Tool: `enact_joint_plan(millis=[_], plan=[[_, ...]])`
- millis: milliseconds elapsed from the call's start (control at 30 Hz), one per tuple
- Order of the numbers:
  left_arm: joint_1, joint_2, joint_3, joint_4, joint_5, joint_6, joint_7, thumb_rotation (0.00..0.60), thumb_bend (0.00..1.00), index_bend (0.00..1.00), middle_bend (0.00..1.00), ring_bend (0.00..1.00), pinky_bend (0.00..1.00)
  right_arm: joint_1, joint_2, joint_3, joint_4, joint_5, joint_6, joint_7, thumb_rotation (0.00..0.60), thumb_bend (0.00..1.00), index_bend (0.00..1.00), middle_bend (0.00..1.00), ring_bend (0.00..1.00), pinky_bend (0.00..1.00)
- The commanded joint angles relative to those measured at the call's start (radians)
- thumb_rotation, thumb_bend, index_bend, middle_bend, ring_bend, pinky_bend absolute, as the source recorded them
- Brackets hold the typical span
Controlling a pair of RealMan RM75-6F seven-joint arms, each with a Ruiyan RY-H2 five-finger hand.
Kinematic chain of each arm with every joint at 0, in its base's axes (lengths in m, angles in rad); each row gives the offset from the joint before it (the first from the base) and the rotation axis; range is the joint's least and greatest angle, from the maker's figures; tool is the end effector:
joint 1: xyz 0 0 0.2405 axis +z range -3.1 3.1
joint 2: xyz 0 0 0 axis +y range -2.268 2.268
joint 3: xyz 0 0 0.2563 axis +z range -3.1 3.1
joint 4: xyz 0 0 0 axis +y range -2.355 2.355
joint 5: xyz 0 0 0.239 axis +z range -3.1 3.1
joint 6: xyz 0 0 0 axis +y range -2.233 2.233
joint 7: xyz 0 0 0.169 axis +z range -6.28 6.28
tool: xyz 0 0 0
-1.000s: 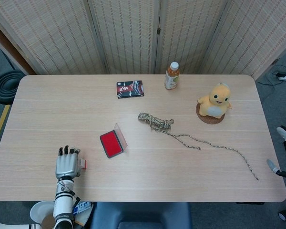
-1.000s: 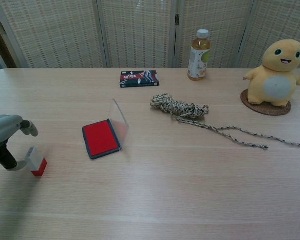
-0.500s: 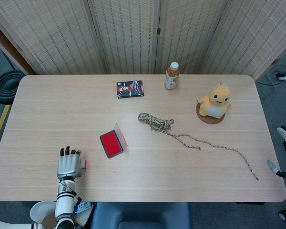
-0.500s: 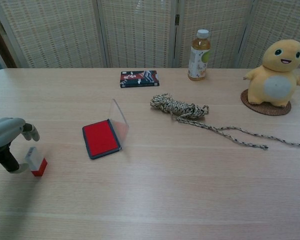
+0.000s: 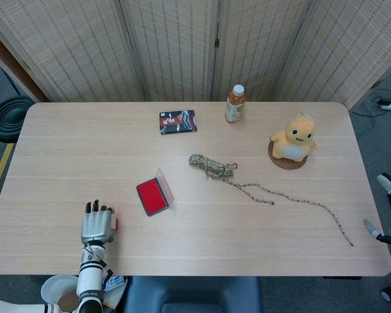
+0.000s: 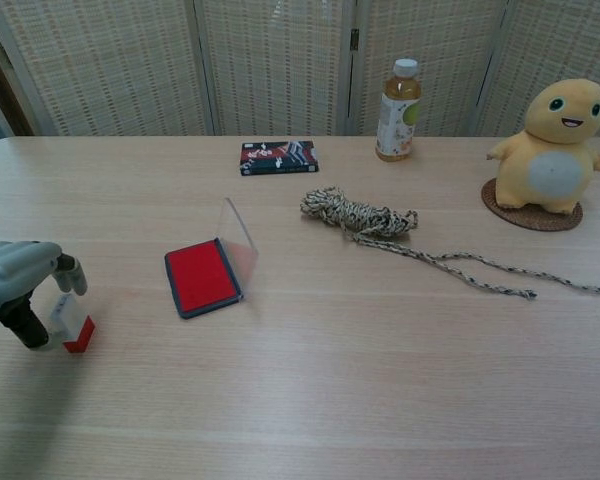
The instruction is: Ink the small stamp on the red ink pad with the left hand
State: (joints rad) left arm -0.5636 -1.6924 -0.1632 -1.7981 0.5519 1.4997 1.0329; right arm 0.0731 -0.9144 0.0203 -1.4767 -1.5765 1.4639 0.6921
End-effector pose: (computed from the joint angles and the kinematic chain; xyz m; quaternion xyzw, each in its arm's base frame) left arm -0.1878 0.2751 -0.0576 -0.6438 -0.4693 -0.1444 0.5869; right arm -0.3619 -0.2002 0.2110 0.5357 -0.4959 0.4725 0.4937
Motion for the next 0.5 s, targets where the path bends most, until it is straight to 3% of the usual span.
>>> enact_joint_plan(millis=[33, 500], plan=[[0.000, 0.001, 0.002, 0.002, 0.001, -0.003, -0.004, 0.600, 0.31, 0.30, 0.26, 0.00, 0.00, 0.001, 0.000, 0.000, 0.000, 0.002, -0.002, -0.002, 0.600, 0.31, 0.00, 0.00, 0.00, 0.00], [0.005, 0.016, 0.011, 0.014, 0.008, -0.026, -0.039, 0.600, 0.31, 0.35, 0.31, 0.02, 0.00, 0.000, -0.002, -0.003, -0.012, 0.003, -0.001, -0.028, 0.600, 0.31, 0.00, 0.00, 0.00, 0.00]])
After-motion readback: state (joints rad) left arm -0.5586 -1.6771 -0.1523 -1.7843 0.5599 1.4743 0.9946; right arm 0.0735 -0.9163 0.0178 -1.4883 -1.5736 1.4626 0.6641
